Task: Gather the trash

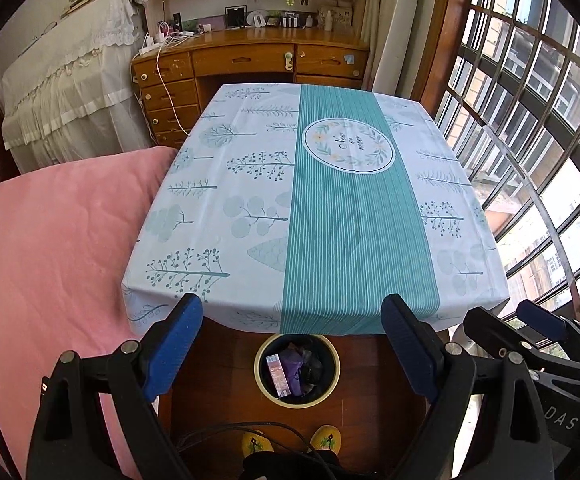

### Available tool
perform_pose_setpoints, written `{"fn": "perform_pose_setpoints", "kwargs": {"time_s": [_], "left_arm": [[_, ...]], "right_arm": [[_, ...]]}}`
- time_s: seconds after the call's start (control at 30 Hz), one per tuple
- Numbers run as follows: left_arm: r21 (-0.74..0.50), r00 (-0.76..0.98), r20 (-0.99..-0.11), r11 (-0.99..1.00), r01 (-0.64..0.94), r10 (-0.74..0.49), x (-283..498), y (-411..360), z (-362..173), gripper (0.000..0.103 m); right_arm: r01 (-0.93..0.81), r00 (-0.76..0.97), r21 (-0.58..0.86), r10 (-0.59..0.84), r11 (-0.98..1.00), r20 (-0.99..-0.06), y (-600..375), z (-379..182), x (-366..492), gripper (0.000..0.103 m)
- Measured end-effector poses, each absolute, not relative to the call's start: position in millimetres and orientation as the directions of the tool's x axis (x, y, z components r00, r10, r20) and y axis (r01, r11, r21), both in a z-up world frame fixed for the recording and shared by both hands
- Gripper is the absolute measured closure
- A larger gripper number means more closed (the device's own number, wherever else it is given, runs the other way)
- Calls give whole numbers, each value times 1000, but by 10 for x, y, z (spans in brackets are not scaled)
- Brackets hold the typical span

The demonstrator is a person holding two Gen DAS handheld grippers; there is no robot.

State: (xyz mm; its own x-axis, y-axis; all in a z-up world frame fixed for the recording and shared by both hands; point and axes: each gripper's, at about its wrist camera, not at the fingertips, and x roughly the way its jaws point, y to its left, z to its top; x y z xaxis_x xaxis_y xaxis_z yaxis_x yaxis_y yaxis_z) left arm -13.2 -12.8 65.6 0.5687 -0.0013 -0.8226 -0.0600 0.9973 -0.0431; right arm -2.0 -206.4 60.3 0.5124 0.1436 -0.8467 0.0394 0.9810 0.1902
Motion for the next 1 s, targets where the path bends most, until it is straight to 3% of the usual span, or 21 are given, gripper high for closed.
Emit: {"fn": "perform_pose_setpoints", "kwargs": {"time_s": [1.0], "left_arm": [[-36, 572, -820, 998, -58, 3, -111, -243, 705, 13]], "right_arm": [[44, 533, 181, 130, 983, -836, -2166, 702, -66, 14]]}}
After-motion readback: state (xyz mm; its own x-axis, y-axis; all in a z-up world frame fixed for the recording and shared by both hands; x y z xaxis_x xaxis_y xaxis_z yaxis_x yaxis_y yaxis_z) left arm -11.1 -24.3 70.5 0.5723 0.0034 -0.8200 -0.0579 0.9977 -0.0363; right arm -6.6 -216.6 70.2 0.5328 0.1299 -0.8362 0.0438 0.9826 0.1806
